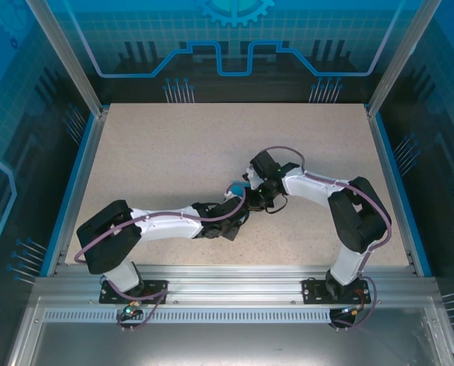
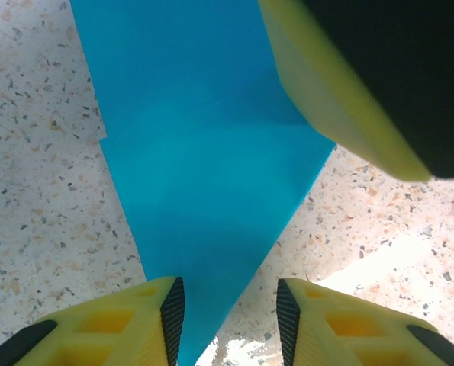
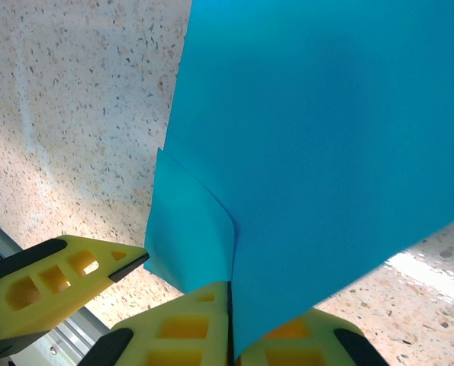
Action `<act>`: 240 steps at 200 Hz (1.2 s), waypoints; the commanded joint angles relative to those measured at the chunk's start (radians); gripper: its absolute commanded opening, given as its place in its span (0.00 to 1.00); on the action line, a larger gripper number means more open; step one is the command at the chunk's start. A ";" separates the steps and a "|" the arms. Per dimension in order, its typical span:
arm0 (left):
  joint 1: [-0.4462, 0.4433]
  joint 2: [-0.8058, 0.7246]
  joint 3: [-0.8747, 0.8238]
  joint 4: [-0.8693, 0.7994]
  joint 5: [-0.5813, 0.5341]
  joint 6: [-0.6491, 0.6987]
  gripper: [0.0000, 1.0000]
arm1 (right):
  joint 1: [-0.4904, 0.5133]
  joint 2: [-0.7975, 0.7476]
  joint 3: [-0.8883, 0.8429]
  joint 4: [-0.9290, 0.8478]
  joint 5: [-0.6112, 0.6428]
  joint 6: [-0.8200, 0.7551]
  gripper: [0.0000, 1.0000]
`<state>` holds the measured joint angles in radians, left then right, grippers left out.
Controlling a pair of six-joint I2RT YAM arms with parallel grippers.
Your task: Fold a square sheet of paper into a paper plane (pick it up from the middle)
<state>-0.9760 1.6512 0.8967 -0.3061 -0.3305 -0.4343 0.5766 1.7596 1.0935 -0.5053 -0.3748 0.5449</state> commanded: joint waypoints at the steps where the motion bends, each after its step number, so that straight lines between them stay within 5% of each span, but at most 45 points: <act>1: -0.009 0.024 0.027 -0.037 -0.046 0.022 0.38 | 0.012 -0.002 0.010 -0.027 -0.012 -0.008 0.09; 34: -0.018 0.030 0.021 -0.042 -0.052 0.029 0.29 | 0.012 0.001 0.020 -0.032 -0.012 -0.008 0.09; 112: -0.023 0.033 0.014 -0.053 -0.102 0.028 0.29 | 0.012 0.001 0.028 -0.040 -0.010 -0.010 0.09; 186: -0.021 0.027 0.001 -0.023 -0.083 0.029 0.13 | 0.012 0.001 0.025 -0.037 -0.012 -0.008 0.09; 220: -0.021 0.016 -0.010 0.013 -0.030 0.035 0.07 | 0.011 -0.004 0.030 -0.041 -0.010 -0.011 0.13; 240: -0.013 0.006 -0.022 0.049 0.025 0.030 0.06 | 0.010 -0.020 0.030 -0.051 0.004 -0.014 0.25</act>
<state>-0.9920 1.6711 0.8948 -0.3138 -0.3843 -0.4126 0.5755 1.7596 1.0950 -0.5186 -0.3641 0.5404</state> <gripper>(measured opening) 0.076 0.189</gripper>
